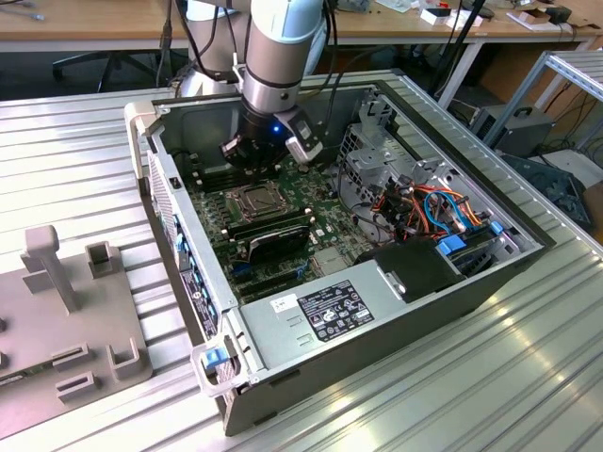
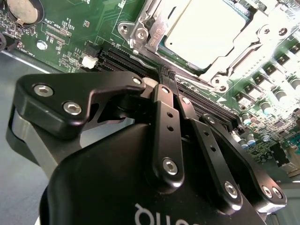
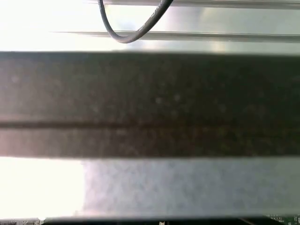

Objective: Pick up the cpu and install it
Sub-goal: 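Install the first cpu locking lever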

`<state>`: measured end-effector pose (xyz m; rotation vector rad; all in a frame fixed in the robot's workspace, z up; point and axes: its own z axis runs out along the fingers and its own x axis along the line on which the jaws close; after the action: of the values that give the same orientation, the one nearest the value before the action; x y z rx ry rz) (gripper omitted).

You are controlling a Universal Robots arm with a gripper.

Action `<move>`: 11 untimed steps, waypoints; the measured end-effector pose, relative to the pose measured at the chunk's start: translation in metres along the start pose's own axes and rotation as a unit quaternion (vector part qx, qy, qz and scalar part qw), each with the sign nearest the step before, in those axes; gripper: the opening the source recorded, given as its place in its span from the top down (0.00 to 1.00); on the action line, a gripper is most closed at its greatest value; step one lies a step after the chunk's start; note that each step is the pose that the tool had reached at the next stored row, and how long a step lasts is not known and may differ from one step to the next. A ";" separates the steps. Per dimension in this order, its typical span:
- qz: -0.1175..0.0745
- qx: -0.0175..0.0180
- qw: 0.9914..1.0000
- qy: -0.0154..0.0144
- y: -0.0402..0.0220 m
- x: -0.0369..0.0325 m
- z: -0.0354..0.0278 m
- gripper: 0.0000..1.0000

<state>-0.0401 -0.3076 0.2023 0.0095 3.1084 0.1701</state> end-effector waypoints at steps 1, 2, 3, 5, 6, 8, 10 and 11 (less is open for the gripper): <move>0.000 0.000 1.000 0.000 0.0002 0.0000 0.0001 0.89; 0.000 0.001 1.000 0.000 0.0004 0.0000 0.0002 0.89; 0.000 0.001 1.000 0.000 0.0004 0.0000 0.0002 0.89; 0.000 0.001 1.000 0.000 0.0004 0.0000 0.0002 0.89; 0.000 0.001 1.000 0.000 0.0004 0.0000 0.0002 0.89; 0.000 0.001 1.000 0.000 0.0005 0.0000 0.0001 0.89; 0.000 0.001 1.000 0.000 0.0007 -0.0001 -0.0018 0.89; 0.000 0.001 1.000 0.000 0.0008 -0.0001 -0.0025 0.89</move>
<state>-0.0400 -0.3071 0.2048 0.0094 3.1087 0.1658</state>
